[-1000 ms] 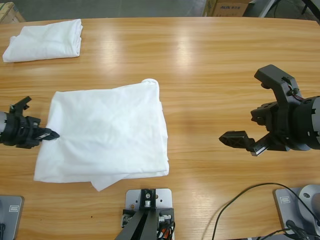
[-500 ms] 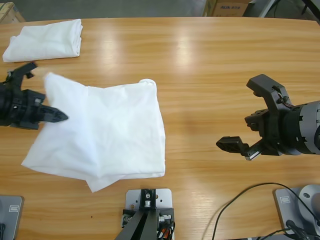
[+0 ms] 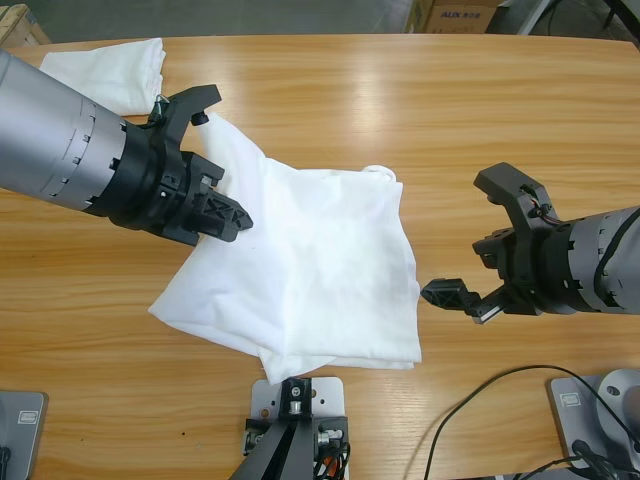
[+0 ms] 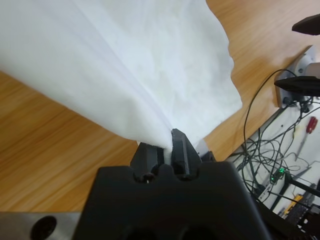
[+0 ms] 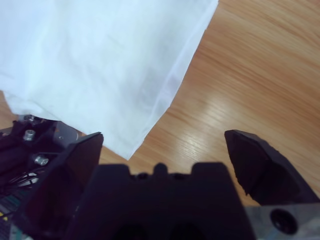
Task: Fold clothes
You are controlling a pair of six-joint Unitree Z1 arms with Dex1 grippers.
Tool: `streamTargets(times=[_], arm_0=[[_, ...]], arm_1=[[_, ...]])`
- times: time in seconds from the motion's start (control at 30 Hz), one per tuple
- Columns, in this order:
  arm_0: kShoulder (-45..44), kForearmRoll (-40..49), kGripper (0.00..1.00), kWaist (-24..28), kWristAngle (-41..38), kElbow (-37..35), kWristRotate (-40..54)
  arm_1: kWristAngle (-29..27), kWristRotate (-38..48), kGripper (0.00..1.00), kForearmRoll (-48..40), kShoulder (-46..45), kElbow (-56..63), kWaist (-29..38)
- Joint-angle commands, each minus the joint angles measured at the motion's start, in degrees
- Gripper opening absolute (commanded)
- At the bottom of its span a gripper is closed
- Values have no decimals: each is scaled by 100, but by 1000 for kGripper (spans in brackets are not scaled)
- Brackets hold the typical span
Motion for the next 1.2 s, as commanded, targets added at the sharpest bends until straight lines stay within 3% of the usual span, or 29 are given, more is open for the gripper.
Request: streamTargets(times=[0.03,0.2,0.27,0.37,0.5,0.67,0.77,1.0,1.2], arm_0=[[-204,398,0,221,138,481,52],[-1083,504,0,1583,182,1845,159],[-1385,646,0,2102,191,2080,379],[-1687,973,0,2467,307,2080,579],[-1643,1026,0,2453,301,1975,686],[-1177,1159,0,1696,271,902,677],[-1135,1428,0,1555,270,500,677],[-1817,1817,0,1833,373,983,684],[-2076,2072,0,2381,428,1082,697]], arm_1=[[61,67,982,-72,98,147,51],[60,67,982,-58,40,154,51],[63,67,982,-54,26,170,51],[60,67,982,-63,44,189,51],[61,67,982,-72,79,199,51],[88,67,982,-79,105,259,51],[86,67,982,-123,117,259,51],[100,67,982,-202,167,257,51],[112,67,982,-205,156,259,51]])
